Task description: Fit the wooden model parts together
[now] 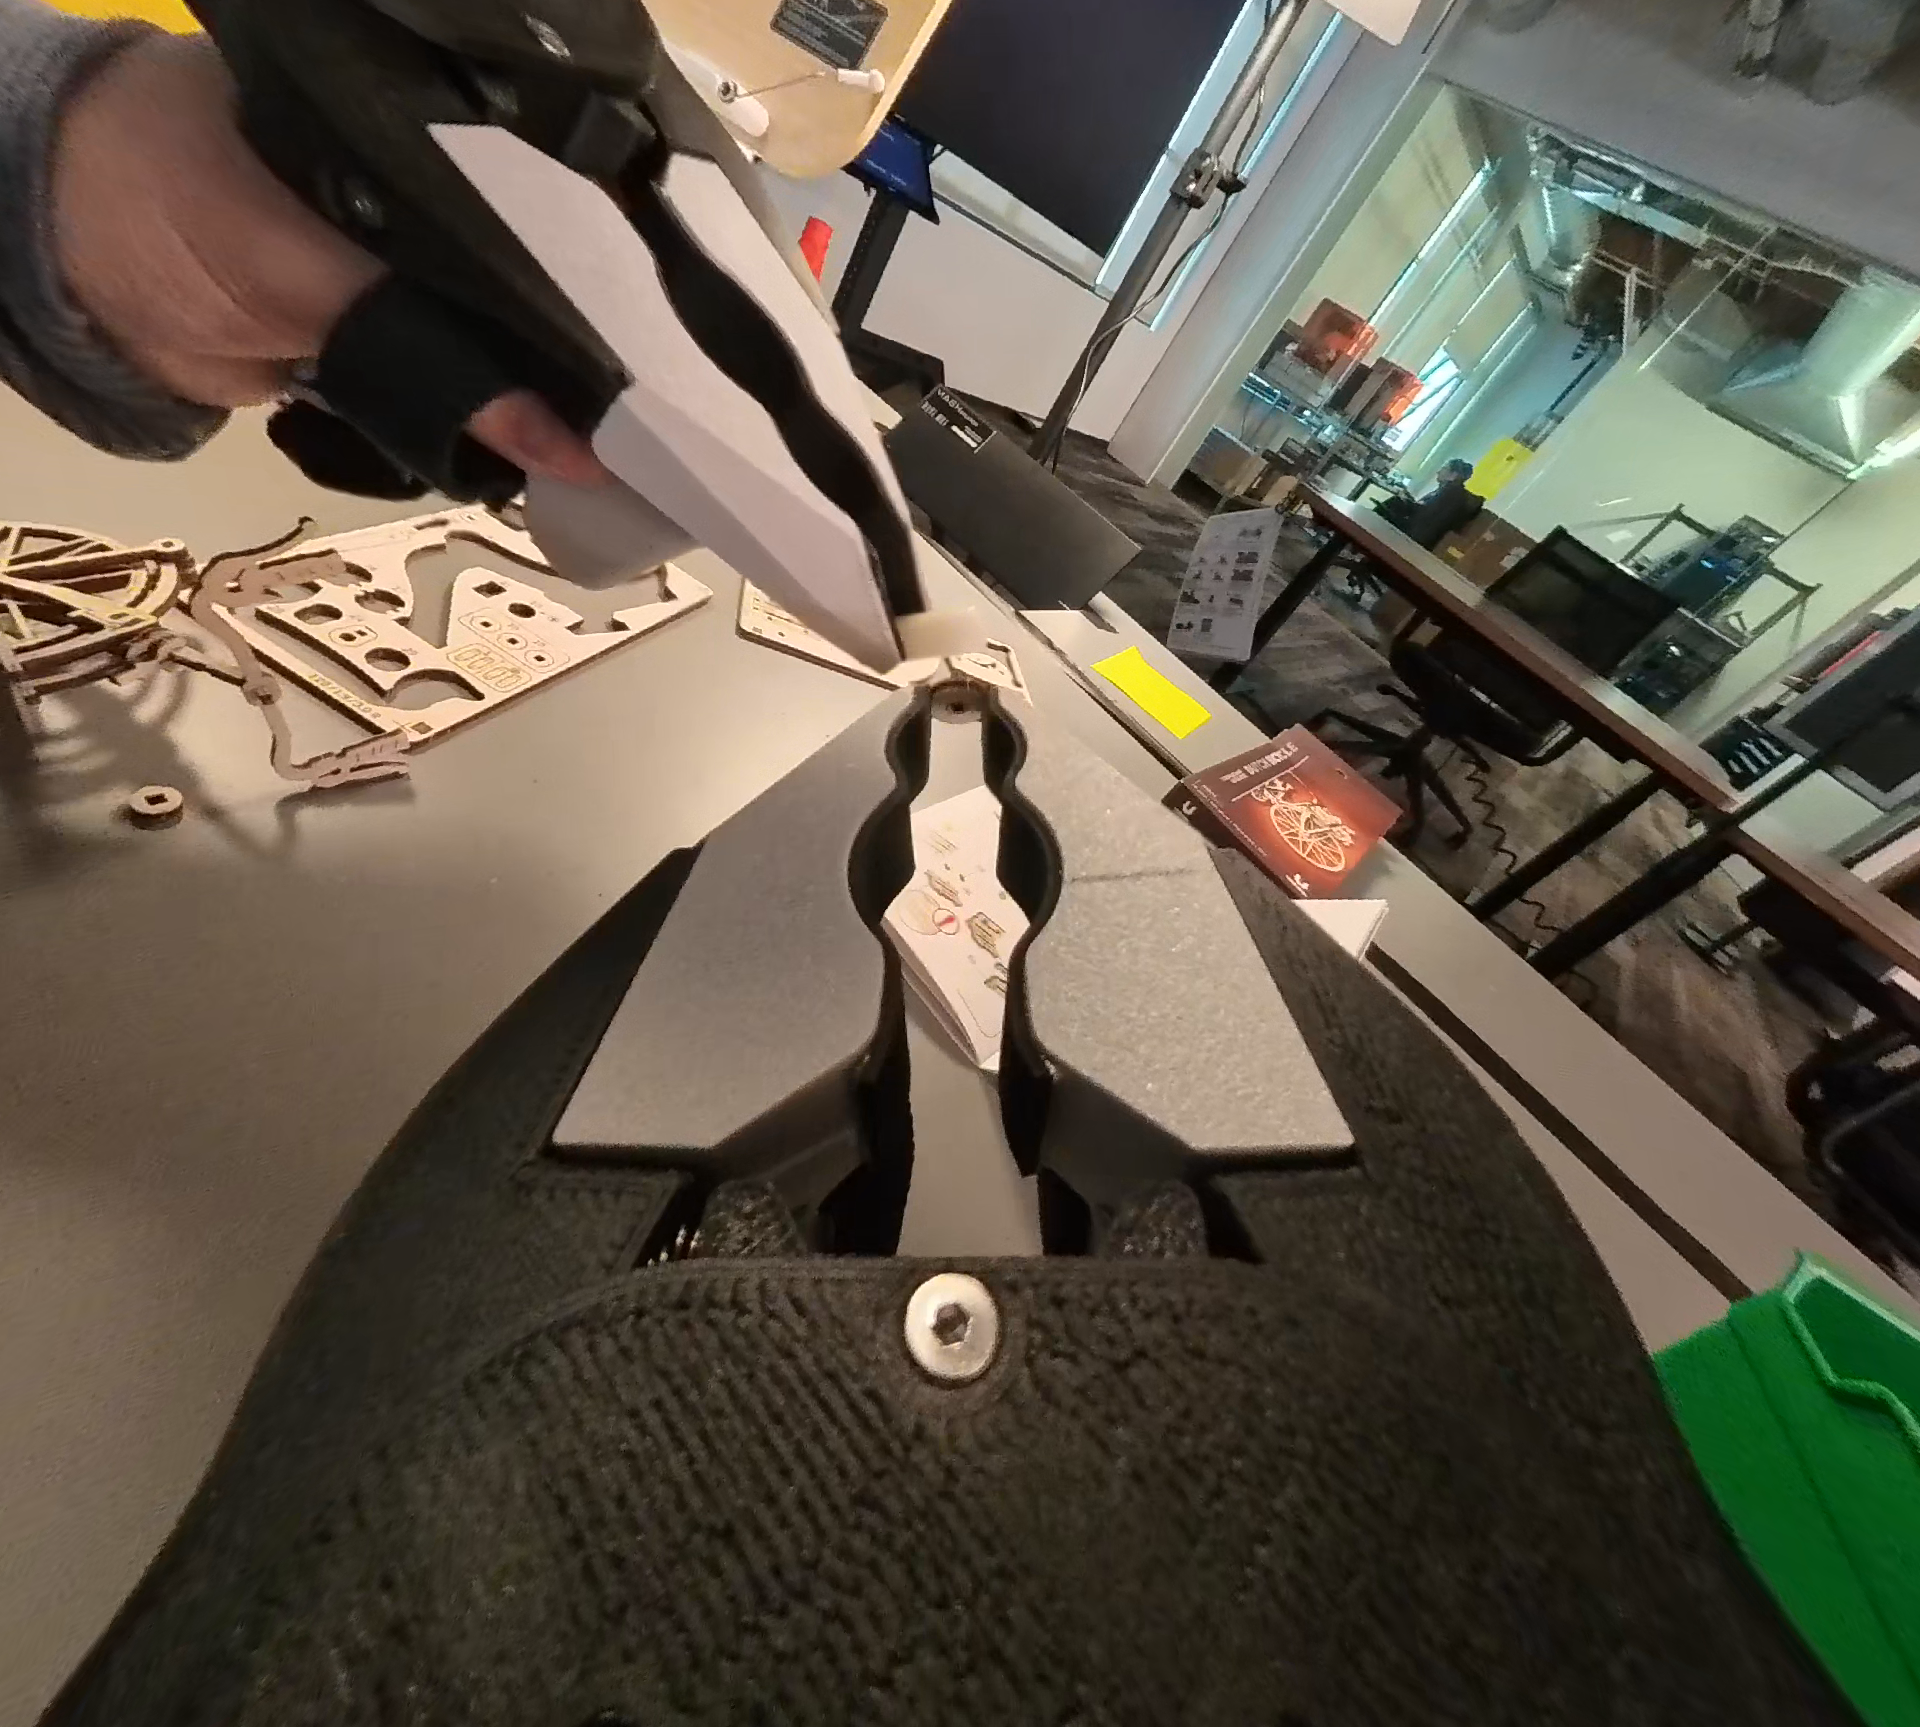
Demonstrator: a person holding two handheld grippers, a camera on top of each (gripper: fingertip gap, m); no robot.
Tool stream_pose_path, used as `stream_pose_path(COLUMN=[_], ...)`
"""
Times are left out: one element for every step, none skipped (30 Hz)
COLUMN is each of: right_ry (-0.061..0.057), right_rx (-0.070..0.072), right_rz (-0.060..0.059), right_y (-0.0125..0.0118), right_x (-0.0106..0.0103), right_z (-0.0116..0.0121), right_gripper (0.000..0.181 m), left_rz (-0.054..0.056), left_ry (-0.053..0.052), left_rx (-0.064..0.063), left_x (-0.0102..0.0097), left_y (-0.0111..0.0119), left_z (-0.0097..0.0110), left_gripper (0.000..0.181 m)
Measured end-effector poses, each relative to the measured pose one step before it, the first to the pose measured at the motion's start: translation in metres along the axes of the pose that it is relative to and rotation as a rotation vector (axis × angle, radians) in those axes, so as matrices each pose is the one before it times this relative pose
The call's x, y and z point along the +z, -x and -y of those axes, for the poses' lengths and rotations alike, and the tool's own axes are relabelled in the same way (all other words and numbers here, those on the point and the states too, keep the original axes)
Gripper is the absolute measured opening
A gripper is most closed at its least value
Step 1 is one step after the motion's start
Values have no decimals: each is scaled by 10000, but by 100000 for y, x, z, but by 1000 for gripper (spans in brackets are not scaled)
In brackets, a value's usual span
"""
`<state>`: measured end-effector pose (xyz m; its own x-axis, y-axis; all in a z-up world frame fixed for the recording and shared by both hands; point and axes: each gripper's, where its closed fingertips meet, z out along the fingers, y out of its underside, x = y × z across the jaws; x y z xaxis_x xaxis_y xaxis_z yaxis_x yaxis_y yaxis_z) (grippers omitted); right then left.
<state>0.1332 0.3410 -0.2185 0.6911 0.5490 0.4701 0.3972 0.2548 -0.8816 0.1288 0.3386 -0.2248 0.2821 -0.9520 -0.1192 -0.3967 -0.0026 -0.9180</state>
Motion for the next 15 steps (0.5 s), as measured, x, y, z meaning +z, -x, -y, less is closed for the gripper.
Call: stream_pose_path(right_ry=[14,-5,-24,-5,4,-1,-9,-13,-2,0,-3,-4,-4,-7,-18], right_rx=[-51,-41,-4,9,23,19,5,6,-6,-15,-18,-13,-2,4,5], right_rz=[-26,-17,-57,-27,7,-13,1,11,-1,9,19,4,-10,-19,-35], right_y=[9,-1,-55,-40,-4,-23,2,23,11,33,55,32,3,-19,-61], right_x=[-4,-10,-23,-16,9,0,9,3,-1,10,5,14,1,5,-21], right_z=[-21,11,47,2,-22,-42,-12,-4,0,6,4,3,4,1,28], right_gripper=[7,7,7,7,7,7,7,7,7,7,7,7,7,7,6], left_rz=[-18,-49,-75,-17,15,13,6,-3,-21,-18,7,0,-7,-5,-14], left_ry=[-14,-2,-28,-11,0,15,-5,-14,-24,-17,9,-3,3,-3,-12], left_rx=[-55,-32,-37,-24,19,6,-12,-23,-31,-22,-8,-6,-5,-18,-18], left_x=[61,54,47,26,32,24,22,10,2,9,6,-4,-12,-1,2], left_y=[-38,-87,-128,-56,4,13,16,12,-5,-19,31,8,0,14,-9], left_z=[26,-9,29,13,-16,-27,2,16,22,20,-21,1,1,11,23], left_gripper=[9,9,9,9,9,9,9,9,9,9,9,9,9,9,9])
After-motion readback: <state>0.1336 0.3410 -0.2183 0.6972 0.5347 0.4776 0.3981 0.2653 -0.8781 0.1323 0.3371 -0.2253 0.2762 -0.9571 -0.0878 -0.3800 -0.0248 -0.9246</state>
